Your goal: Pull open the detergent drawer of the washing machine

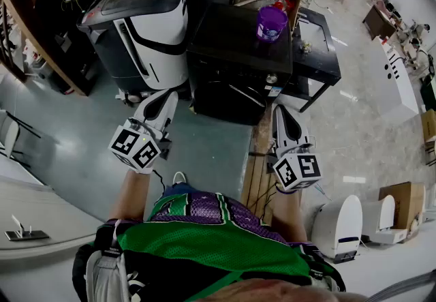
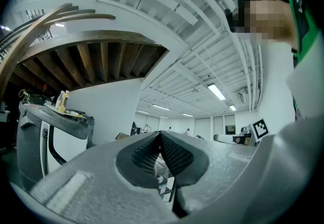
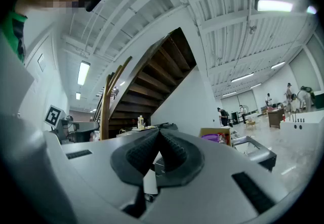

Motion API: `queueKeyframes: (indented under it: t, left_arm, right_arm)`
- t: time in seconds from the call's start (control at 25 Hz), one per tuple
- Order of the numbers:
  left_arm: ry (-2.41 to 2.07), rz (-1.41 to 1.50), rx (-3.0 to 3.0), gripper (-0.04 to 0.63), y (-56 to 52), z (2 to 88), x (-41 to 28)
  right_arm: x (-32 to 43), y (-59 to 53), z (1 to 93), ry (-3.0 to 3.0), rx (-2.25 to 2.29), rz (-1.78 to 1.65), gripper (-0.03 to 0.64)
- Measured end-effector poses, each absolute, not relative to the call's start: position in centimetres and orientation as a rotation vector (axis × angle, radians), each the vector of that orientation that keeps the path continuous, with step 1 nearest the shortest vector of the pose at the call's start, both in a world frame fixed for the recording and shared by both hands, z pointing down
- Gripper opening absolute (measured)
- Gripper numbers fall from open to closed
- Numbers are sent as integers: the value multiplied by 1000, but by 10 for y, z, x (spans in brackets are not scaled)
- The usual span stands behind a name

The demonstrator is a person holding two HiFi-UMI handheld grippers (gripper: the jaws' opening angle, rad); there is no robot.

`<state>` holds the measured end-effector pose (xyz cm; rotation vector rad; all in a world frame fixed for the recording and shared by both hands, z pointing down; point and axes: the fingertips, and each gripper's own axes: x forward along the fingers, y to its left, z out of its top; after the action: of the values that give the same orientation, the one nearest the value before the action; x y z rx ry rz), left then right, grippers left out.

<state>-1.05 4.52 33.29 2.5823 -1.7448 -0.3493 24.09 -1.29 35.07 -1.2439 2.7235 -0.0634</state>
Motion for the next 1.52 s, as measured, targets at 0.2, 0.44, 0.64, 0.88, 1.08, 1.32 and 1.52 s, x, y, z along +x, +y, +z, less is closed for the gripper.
queueKeyframes:
  t: [0.2,0.44,0.64,0.88,1.08,1.32,1.52]
  left_arm:
    - [-1727,-308,2595,17,32,332,-35]
    - [-1711,-285,2612,17,14,334,-61]
    - [-1688,-309,2604,17,1,338,-89]
    - [-1699,-300,2609,17,-15,340,-134]
    - [-1701,-280,2590,17,-26,347,-186]
    - [-1689,-273,2581,17,-31,354,-238]
    - [-1691,-265,2565,17,-39,362,-272]
  right_arm:
    - [219,-26,347,2720,-1267,-60,2]
    - [185,-41,348,2740,-1278,-60,2]
    - [156,-57,349,2747,-1285,-62,2]
    - [104,-76,342,2758,-1282,-50,2]
    - [50,-87,342,2776,-1270,-51,2]
    - [4,-101,348,2796,-1304,-39,2]
    - [-31,-108,351,2823,-1297,-10,2]
